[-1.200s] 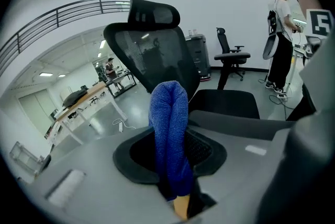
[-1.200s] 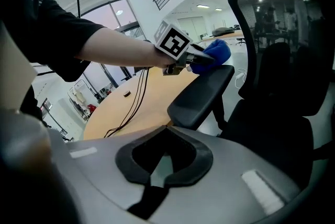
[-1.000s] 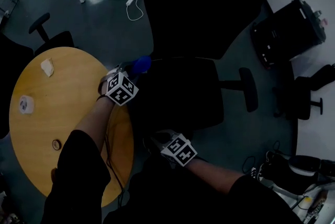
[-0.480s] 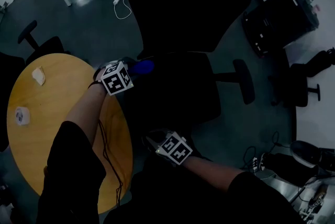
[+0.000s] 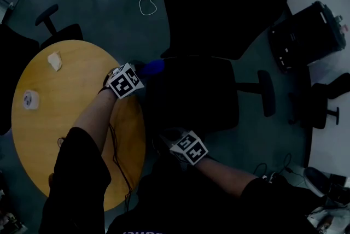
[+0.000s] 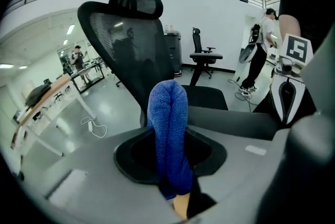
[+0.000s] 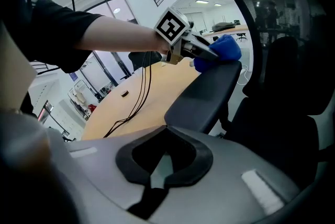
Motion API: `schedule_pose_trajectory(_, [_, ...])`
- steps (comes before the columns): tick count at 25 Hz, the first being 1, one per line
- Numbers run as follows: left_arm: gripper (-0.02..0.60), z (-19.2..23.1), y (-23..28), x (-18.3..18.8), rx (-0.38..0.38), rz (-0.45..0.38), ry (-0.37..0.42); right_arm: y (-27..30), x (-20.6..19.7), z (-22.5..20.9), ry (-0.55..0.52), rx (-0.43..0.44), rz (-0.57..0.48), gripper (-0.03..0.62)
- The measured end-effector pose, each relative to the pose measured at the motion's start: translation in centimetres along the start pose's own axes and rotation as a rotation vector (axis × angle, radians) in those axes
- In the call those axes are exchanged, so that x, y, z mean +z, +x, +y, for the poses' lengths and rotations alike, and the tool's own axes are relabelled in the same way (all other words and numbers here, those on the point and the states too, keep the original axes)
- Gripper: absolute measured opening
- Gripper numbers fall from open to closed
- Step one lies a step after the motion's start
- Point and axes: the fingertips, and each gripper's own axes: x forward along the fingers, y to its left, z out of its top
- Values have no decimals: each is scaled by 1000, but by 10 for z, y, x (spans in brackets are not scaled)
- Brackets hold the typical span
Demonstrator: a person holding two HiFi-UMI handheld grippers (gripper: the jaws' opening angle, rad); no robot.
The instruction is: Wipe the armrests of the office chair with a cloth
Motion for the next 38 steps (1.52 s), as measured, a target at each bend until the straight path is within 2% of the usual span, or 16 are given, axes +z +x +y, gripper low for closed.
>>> schedule_pose_trajectory(6, [124,-25,-23,-9,139,-43,-78,0,-9,-3,-1,9,11,3])
schedule_pose_trajectory(9, [124,-45,-32,-14,203,-67,-147,-4,-12,-4,-29,14,27,3])
schedule_pose_trajectory(16, [124,-94,-51,-32,312,-146,-424,-8,-25,-14,-73,39,37,3])
schedule_pose_trajectory(22, [124,-140,-64,-41,425,-176,-591,-10,-24,-12,-99,64,31,3])
schedule_pose_trajectory(26, [124,-167,-71,-43,532,-184,-696,-11,-23,-14,-116,71,29,3])
schedule_pose_trajectory(34, [117,-208,-76,-38,679,-188,-853,-19,-30,-14,-128,86,31,3])
schedule_pose_trajectory(38, [114,-224,-75,-33,720,-204,-907,-25,-40,-18,-133,102,45,3])
